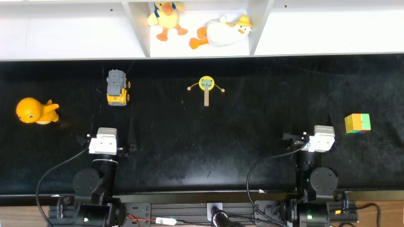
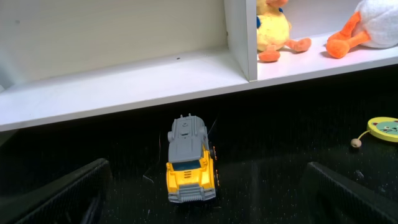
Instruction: Store Toys
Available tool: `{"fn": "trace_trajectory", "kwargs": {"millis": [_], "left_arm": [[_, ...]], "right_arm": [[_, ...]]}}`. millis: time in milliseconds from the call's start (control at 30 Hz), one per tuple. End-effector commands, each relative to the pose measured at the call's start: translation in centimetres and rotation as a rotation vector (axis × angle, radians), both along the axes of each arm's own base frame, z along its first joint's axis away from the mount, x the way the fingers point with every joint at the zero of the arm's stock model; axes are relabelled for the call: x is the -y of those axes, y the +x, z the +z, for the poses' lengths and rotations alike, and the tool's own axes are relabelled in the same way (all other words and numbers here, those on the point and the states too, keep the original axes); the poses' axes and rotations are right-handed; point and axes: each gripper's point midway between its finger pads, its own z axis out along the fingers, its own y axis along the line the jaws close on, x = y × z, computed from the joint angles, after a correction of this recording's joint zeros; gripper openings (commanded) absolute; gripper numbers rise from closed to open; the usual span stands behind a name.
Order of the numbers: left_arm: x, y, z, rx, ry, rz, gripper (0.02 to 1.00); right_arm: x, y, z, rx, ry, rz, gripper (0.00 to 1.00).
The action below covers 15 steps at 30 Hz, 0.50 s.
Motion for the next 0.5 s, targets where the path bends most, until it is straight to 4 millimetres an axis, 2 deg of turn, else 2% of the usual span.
{"fn": "trace_trajectory", "kwargs": {"millis": [33,367,500], "left_arm": [[0.21,-0.05,0.09,0.006,0.01,-0.01,0.998],[0.23,-0.05,0.07,0.005,0.01,-0.011,0.998],[0.97,-0.14,0.29,0.005,-0.018,-0.053,0.998]], "right_arm": [[-0.08,0.09,-0.5,-0.006,0.005,0.005,0.996],[-0.07,0.09,-0.51,-0.006,0.005,0.005,0.993],[-0.07,0.09,-0.5,-0.006,0.005,0.005,0.996]]}}
